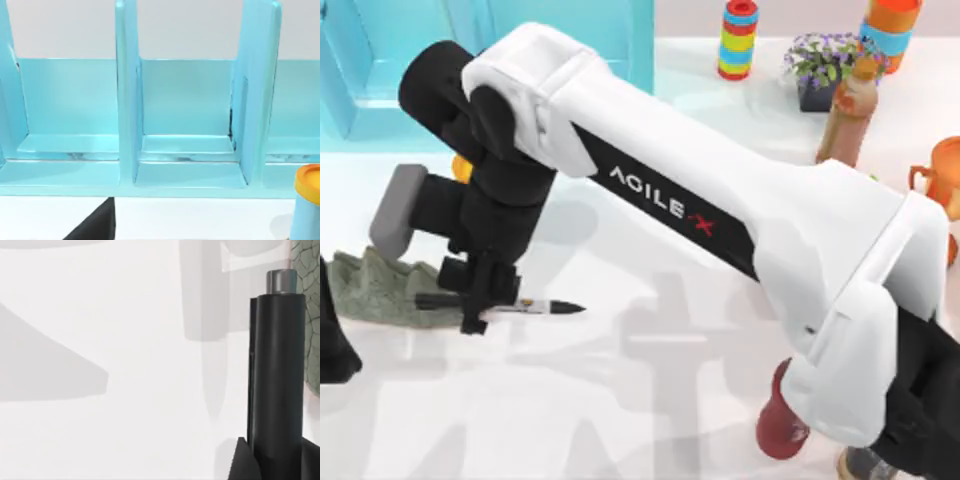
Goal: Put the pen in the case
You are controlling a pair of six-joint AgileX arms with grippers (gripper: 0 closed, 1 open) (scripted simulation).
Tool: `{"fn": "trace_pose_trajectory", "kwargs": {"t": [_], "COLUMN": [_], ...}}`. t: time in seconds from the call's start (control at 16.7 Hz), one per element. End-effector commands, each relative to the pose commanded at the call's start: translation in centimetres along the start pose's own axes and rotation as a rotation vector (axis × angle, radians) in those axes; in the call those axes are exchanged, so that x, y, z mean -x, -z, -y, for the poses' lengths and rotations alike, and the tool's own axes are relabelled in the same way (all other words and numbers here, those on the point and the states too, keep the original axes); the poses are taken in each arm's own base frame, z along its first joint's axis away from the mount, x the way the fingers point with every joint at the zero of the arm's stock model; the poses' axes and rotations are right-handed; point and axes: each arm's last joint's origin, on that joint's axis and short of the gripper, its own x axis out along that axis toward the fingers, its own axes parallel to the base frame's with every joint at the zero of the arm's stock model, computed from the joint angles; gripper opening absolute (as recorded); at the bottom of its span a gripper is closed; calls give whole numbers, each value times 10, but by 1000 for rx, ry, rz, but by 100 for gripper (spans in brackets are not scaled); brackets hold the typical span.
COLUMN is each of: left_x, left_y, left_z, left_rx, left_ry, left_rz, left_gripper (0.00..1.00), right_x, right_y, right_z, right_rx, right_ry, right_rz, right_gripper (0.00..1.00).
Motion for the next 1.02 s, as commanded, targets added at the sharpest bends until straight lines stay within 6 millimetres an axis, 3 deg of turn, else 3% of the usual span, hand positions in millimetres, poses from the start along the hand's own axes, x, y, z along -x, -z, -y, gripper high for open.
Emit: {"fn": "trace_pose_trajectory", "kwargs": {"t": [0.24,0.66,0.84,1.02], "left_x": [0,0,0,0], "left_y": [0,0,0,0], "left_z": [0,0,0,0], "left_rx": [0,0,0,0], "left_ry": [0,0,0,0], "left_rz": [0,0,0,0], "left_gripper": [100,100,100,100], "right_x": [18,23,39,73], "right_y": [-5,-3,11,44], "right_z": [-12,-8,17,60], "right_rx": [17,4,-102,-311], "right_ry": [3,11,55,144], "right_rz": [-1,5,26,79], "right_gripper": [0,0,0,0]}}
